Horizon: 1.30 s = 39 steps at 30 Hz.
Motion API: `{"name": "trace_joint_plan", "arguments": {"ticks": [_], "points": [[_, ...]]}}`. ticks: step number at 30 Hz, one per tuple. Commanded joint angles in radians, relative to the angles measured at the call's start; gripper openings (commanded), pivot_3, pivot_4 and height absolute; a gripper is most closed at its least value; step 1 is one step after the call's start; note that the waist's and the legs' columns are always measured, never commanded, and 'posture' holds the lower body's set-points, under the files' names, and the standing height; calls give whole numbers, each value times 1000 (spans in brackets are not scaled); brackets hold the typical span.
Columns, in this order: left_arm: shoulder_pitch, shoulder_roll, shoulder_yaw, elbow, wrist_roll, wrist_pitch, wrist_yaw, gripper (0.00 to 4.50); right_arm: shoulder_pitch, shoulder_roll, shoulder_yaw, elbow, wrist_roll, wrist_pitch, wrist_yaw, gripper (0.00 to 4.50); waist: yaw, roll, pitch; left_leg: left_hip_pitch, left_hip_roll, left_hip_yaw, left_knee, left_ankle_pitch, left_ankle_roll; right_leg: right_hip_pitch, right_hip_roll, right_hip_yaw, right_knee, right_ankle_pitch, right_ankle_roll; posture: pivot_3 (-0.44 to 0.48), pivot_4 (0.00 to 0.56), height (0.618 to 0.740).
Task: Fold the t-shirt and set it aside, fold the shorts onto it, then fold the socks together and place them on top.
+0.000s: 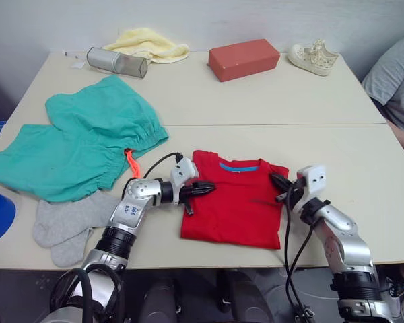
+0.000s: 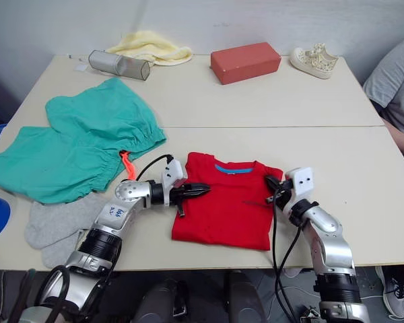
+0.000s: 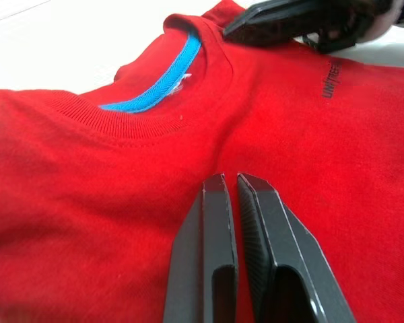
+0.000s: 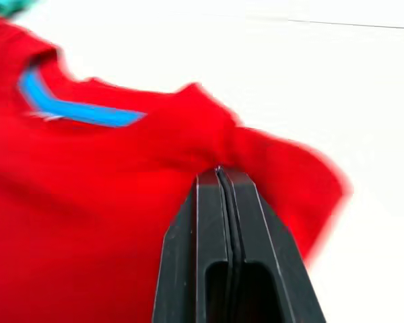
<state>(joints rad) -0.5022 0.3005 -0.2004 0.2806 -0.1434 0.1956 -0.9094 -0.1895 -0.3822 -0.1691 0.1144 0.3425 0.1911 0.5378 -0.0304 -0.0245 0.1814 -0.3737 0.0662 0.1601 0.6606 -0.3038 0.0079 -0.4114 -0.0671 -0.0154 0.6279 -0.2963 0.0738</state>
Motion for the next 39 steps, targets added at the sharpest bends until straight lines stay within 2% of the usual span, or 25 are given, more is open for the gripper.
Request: {"name": "trace_joint_plan", "arguments": {"ticks": [1, 4, 7, 11, 15, 20, 26, 29, 34, 36, 39], "points": [[18, 19, 17, -4, -17, 3, -16, 306, -9, -19, -57, 18, 8, -13, -23, 0, 0, 0, 0, 0, 0, 0, 0, 0, 0, 0, 0, 0, 0, 0, 0, 0, 150, 740], [-6, 1, 66, -13, -109, -63, -94, 306, -6, -28, -70, -68, 88, -30, 80, 0, 1, 1, 0, 0, 0, 0, 0, 0, 0, 0, 0, 0, 0, 0, 0, 0, 150, 740], [-73, -27, 109, -10, -189, -59, -147, 306, 16, -71, -3, -196, 133, -10, 222, 0, 2, 2, 1, -2, 0, 0, 0, 0, 0, -2, 0, 0, 0, 0, 0, 0, 150, 740], [-151, -53, 86, 116, -115, -111, -104, 306, 7, -89, 92, -212, 62, 13, 245, 0, 2, 1, 1, -1, 0, 0, 0, 0, 1, -1, 2, -1, -1, 0, 1, 0, 150, 740], [-216, -83, 68, 273, -16, -167, 17, 306, -18, -79, 160, -139, -27, -4, 220, 0, 1, 1, 1, -2, 0, 1, 0, 0, 0, -2, 3, -2, -1, 0, 1, 0, 150, 740], [-251, -84, 76, 396, 66, -199, 161, 306, -27, -56, 114, -41, -39, -51, 176, 0, 3, 1, 1, -3, 0, 3, 1, 1, -1, -4, 3, -4, -1, 0, 1, 0, 150, 740], [-227, -75, 115, 383, 44, -204, 179, 306, 22, -83, 10, -18, -7, -79, 163, 0, 3, 1, 1, -3, 0, 4, 1, 0, -1, -4, 2, -5, -1, 0, 1, 0, 150, 740], [-187, -90, 157, 307, -39, -270, 97, 306, 63, -109, -25, -93, 29, -52, 185, 0, 0, 1, 1, -3, 0, 4, 1, 0, -1, -4, 2, -4, -1, 0, 1, 0, 150, 740], [-104, -56, 184, 130, -175, -308, -112, 306, 157, -161, -120, -319, 237, 154, 211, 0, 2, 1, 1, -2, 2, 4, -1, 1, -4, -5, 4, -1, 0, 0, 1, 0, 150, 740], [-59, -17, 187, 31, -240, -291, -211, 275, 218, -219, -191, -391, 369, 320, 208, 169, 3, 1, 1, -2, 2, 4, -2, 1, -4, -4, 4, 0, 0, 0, 1, 0, 150, 740], [29, 92, 175, -124, -328, -215, -379, 260, 336, -411, -297, -467, 688, 737, 225, 872, 3, 2, 1, -1, 2, 3, -2, -1, -2, -2, 3, 3, -2, 0, 0, 0, 150, 740]]}}
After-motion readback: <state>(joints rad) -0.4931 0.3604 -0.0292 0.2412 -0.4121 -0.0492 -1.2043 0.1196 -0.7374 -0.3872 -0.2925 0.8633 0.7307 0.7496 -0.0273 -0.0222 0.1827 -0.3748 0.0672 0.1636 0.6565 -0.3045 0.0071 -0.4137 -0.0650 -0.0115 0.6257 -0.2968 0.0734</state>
